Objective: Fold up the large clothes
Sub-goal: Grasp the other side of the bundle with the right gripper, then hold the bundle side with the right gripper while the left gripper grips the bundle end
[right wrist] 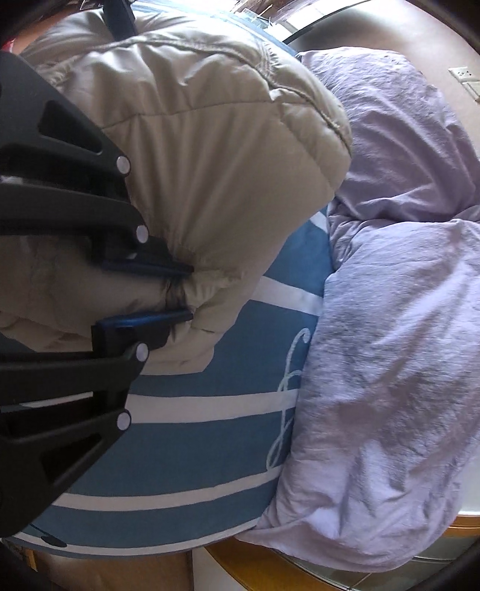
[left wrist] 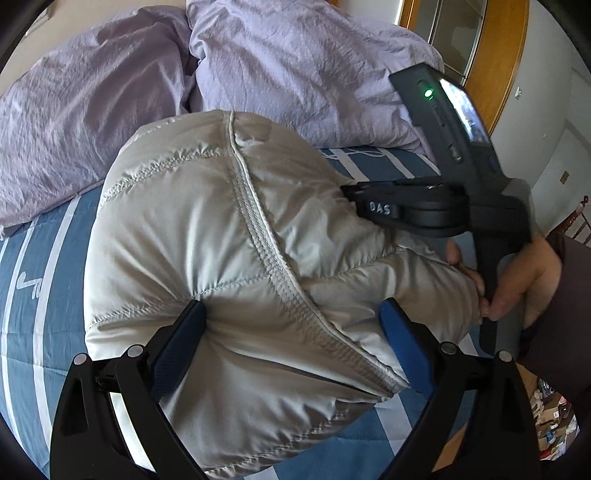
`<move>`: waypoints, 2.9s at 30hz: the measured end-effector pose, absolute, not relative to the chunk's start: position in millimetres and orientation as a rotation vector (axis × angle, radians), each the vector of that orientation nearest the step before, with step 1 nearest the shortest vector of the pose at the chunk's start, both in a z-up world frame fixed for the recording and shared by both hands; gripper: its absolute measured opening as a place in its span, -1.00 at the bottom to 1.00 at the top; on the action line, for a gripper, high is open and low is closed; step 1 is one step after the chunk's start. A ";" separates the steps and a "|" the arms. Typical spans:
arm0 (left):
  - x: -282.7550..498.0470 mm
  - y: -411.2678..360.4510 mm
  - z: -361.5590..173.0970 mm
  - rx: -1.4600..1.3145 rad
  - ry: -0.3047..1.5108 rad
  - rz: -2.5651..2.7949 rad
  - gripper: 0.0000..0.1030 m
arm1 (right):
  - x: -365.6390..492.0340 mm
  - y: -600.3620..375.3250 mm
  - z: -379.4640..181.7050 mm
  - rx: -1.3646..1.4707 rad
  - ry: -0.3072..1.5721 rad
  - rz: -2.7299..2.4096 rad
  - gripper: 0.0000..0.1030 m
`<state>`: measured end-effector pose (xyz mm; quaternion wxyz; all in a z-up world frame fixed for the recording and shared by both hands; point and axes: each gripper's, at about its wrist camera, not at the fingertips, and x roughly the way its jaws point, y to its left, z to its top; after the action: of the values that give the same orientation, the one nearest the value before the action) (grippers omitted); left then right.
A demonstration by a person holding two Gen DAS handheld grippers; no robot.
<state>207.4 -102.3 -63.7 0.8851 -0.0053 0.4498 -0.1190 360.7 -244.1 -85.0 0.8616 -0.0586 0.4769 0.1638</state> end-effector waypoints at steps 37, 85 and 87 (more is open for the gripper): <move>224.8 -73.0 -17.4 -0.100 0.865 -0.169 0.83 | 347.7 -247.6 -102.3 -0.080 0.855 0.266 -0.65; 330.8 -31.5 -78.3 -0.022 0.912 0.096 0.97 | 340.3 -253.7 -102.9 -0.013 0.791 0.248 -0.63; 331.7 -30.7 -79.7 -0.023 0.914 0.096 0.97 | 339.8 -253.7 -103.0 -0.011 0.789 0.245 -0.63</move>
<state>331.7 -30.7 -79.7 0.8962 -0.0110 0.4411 0.0461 339.8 -253.7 -103.0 0.9159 -0.0054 0.3833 0.1192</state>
